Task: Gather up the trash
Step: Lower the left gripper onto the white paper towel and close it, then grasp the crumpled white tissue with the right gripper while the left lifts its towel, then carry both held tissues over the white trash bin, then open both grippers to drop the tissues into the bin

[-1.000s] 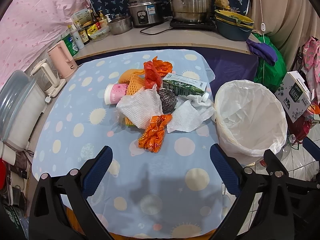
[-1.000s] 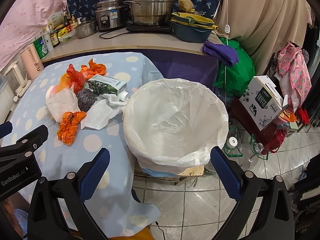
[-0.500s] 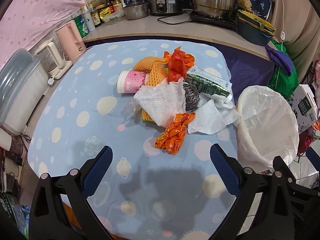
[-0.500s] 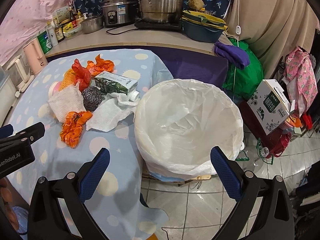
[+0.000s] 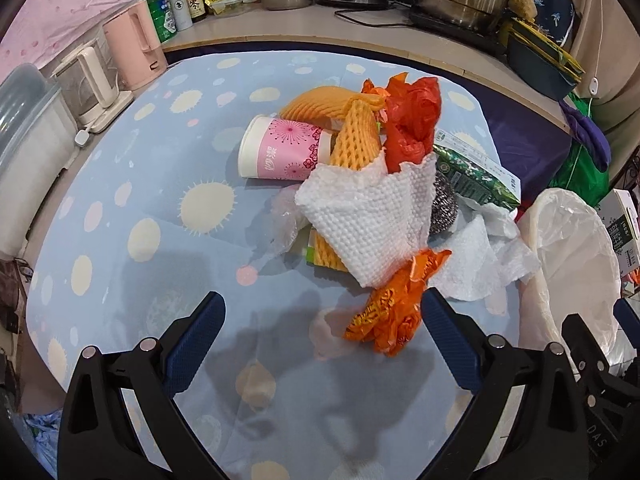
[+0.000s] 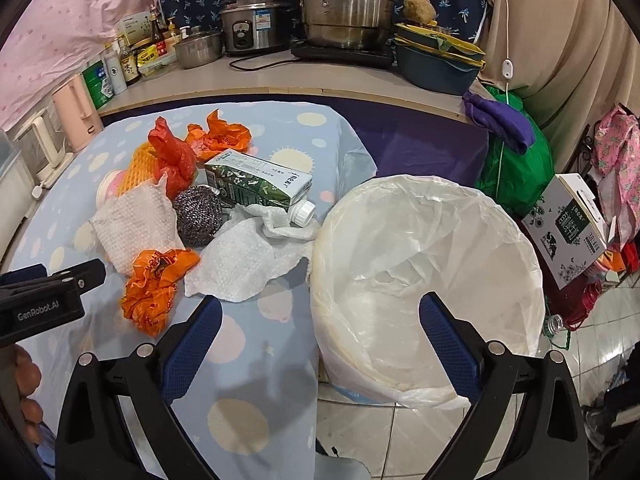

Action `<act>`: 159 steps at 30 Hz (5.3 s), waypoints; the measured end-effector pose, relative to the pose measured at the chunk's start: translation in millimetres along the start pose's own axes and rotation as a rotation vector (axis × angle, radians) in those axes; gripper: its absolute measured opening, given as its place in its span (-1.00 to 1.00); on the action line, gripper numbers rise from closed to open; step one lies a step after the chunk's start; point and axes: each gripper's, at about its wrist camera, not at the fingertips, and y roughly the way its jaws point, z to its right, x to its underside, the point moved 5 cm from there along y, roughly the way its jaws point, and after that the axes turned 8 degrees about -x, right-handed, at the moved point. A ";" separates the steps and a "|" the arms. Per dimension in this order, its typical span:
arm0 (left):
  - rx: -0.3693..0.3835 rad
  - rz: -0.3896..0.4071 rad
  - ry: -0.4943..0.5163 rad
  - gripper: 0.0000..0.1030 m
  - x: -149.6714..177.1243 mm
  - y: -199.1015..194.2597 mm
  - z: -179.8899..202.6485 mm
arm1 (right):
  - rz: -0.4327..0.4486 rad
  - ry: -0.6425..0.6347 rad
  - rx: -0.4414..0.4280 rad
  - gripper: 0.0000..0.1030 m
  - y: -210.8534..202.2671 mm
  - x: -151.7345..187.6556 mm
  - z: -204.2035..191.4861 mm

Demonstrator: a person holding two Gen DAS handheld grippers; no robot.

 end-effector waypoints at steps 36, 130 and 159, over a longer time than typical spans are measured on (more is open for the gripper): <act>0.163 -0.010 -0.051 -0.92 8.7 -3.3 -40.8 | -0.070 0.008 -0.146 0.31 47.5 2.8 -38.4; 0.495 0.104 0.397 -0.85 -6.9 -79.7 238.2 | 0.130 0.359 -0.066 -0.84 -17.0 3.7 162.7; 0.368 0.231 0.218 0.30 -48.0 -103.6 162.7 | 0.272 0.298 -0.062 0.05 -73.1 -32.5 133.7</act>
